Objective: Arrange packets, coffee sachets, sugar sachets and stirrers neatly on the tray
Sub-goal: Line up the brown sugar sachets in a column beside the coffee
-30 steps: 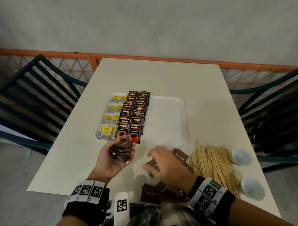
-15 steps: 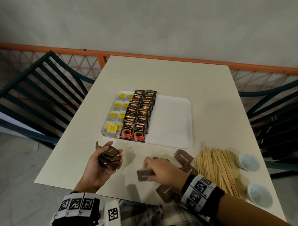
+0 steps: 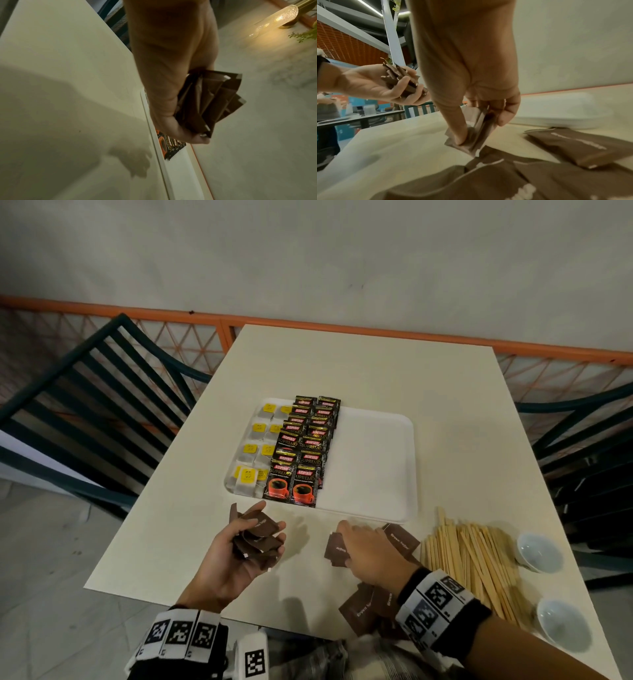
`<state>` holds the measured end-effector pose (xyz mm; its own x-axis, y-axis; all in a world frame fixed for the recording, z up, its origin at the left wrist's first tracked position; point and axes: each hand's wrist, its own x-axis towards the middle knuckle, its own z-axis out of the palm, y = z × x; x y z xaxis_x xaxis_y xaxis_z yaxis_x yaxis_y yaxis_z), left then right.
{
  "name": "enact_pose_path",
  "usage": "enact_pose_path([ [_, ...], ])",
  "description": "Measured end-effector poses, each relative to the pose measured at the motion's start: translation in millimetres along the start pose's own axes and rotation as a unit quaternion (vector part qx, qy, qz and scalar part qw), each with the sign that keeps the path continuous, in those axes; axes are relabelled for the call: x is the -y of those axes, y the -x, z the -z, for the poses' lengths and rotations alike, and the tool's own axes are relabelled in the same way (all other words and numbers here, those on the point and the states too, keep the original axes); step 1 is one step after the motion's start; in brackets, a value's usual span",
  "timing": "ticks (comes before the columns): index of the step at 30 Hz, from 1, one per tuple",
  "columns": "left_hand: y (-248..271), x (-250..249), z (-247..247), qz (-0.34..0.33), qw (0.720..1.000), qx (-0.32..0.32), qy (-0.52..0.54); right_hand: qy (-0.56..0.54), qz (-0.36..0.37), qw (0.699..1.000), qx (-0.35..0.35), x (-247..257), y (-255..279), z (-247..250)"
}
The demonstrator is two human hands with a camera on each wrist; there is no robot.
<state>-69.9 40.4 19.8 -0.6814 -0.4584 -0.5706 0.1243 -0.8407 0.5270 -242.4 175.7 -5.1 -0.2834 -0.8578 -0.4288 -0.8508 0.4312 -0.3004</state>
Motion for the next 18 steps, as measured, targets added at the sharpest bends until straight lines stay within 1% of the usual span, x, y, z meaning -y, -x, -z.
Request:
enact_pose_path([
  [2,0,0,-3,0.008,1.0,0.012,-0.004,-0.095,-0.011,0.995,-0.007,3,0,8],
  [5,-1,-1,-3,0.015,0.999,0.025,-0.028,-0.242,-0.021,0.969,-0.037,9,-2,27],
  [6,-1,-2,-4,0.017,0.999,0.028,-0.039,-0.298,-0.017,0.953,-0.051,13,-3,34],
  [7,-3,-3,-4,0.018,0.998,0.033,-0.048,-0.364,-0.011,0.929,-0.062,18,-3,40],
  [9,-6,-6,-6,0.021,0.997,0.043,-0.064,-0.492,0.005,0.868,-0.075,29,-5,48],
  [10,-7,-8,-9,0.02,0.996,0.048,-0.073,-0.535,0.01,0.841,-0.079,35,-6,51],
  [11,-9,-11,-12,0.018,0.995,0.055,-0.085,-0.558,0.01,0.825,-0.084,41,-8,52],
  [13,-11,-19,-17,0.018,0.99,0.073,-0.122,-0.578,0.004,0.81,-0.102,53,-13,54],
  [15,-14,-28,-21,0.021,0.98,0.099,-0.171,-0.58,-0.008,0.804,-0.133,62,-19,55],
  [16,-16,-33,-23,0.02,0.975,0.11,-0.19,-0.57,-0.016,0.807,-0.154,66,-22,55],
  [18,-21,-42,-24,0.018,0.969,0.12,-0.214,-0.526,-0.02,0.829,-0.191,74,-26,61],
])
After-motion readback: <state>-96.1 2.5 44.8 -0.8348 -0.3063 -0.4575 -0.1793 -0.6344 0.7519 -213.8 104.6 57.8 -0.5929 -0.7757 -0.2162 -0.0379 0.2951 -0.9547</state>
